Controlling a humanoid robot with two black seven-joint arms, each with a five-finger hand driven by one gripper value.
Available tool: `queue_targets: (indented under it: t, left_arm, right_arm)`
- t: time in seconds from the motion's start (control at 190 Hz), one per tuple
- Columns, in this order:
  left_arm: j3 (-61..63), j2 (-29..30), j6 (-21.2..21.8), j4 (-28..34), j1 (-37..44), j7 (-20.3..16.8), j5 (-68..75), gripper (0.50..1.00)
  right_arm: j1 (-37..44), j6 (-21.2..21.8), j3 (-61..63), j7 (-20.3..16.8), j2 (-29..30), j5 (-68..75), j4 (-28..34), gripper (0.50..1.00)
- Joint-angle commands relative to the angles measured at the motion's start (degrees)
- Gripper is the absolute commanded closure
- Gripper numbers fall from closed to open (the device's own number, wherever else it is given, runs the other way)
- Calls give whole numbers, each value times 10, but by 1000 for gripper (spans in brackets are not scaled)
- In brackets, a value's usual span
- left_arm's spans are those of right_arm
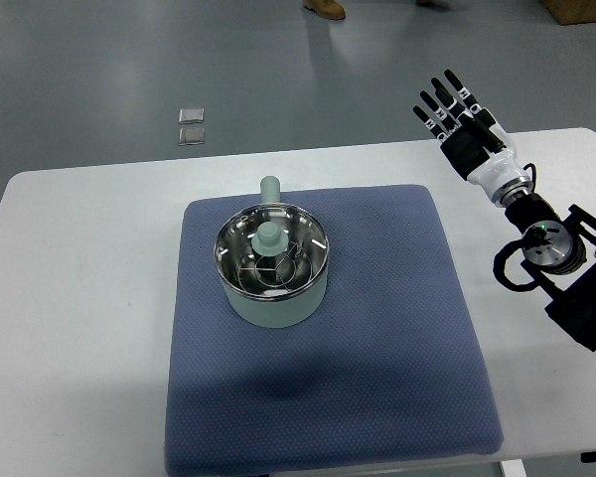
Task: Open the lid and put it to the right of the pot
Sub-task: 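Move the right hand over the pot toward the lid's green knob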
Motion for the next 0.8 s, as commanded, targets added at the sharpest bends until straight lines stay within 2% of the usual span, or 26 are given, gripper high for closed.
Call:
queue_targets:
  t: [0.0, 0.368, 0.5, 0.599, 0.652, 0.657, 0.689, 0.794]
  left_arm:
    - [0, 0, -1, 0, 0, 0, 0, 500]
    - [1, 0, 1, -3, 0, 0, 0, 500]
    - [1, 0, 0, -4, -1, 0, 0, 500]
    - [2, 0, 0, -5, -2, 0, 1, 500]
    - [2, 0, 0, -5, -2, 0, 1, 500]
    - [2, 0, -1, -6, -3, 0, 1, 500]
    - [2, 0, -3, -6, -3, 0, 1, 500]
    - [2, 0, -5, -6, -3, 0, 2, 500]
  right_arm:
    - [0, 0, 0, 0, 0, 0, 0, 566]
    - [12, 9, -2, -1, -12, -34, 1, 566]
    - [44, 32, -26, -1, -28, -176, 14, 566]
    - [74, 55, -55, -2, -58, -320, 50, 566]
    - [74, 55, -55, -2, -58, -320, 50, 566]
    - [98, 61, -80, -2, -74, -402, 72, 566]
    - [114, 66, -97, -1, -82, -452, 80, 566]
    - [149, 79, -122, -1, -91, -526, 89, 566]
